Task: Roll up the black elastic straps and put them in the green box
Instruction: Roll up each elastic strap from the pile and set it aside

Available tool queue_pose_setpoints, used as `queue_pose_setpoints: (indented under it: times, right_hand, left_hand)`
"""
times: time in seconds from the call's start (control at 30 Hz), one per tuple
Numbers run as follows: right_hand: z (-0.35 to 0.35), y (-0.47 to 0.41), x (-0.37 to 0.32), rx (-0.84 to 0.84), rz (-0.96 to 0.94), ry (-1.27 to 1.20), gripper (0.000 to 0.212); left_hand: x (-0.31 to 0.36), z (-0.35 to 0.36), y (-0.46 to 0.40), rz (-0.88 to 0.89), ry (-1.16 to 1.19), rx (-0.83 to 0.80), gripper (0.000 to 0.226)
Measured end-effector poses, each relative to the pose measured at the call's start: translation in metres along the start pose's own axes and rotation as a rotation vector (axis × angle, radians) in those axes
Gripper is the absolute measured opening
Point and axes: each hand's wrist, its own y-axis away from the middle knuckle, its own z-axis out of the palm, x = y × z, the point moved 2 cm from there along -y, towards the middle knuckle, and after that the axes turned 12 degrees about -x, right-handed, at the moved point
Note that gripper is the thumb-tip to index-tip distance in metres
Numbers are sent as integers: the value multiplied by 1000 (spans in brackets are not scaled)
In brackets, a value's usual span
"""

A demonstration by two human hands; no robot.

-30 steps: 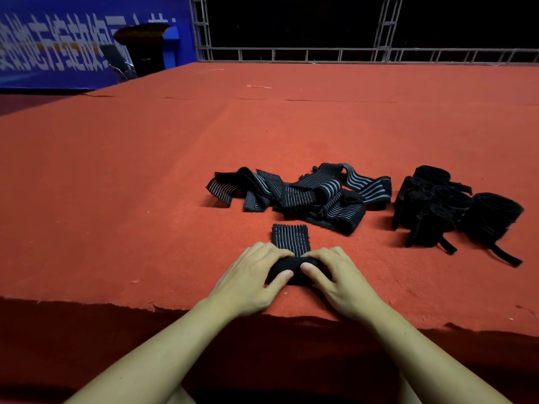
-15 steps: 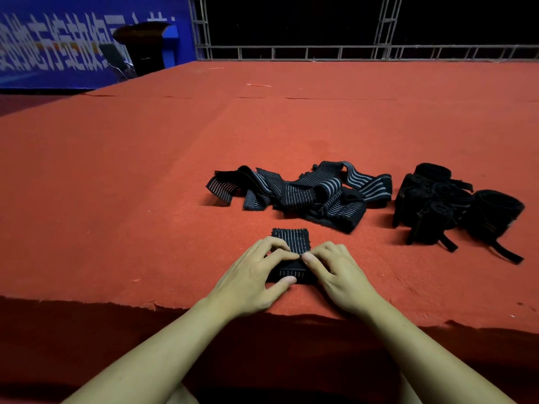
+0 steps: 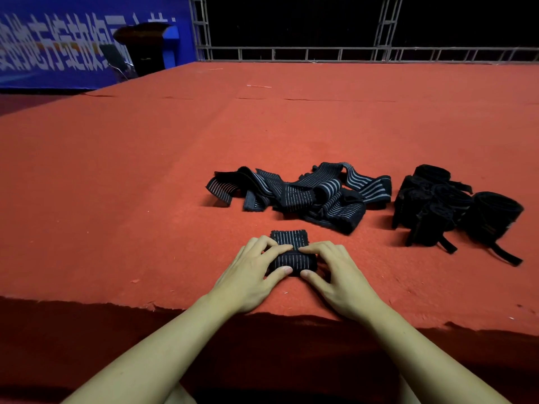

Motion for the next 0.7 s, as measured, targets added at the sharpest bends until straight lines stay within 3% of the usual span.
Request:
queue_pose_setpoints:
  times: [0.3, 0.5, 0.7]
  right_hand:
    - [-1, 0, -3, -15, 51, -36, 44]
    - [1, -2, -1, -48, 57, -49, 50]
    - [1, -2, -1, -50, 69, -77, 66]
  left_hand:
    - [7, -6, 3, 29, 36, 40, 34]
    - [12, -7, 8, 137, -4, 56, 44]
    - [12, -7, 8, 165, -9, 80, 34]
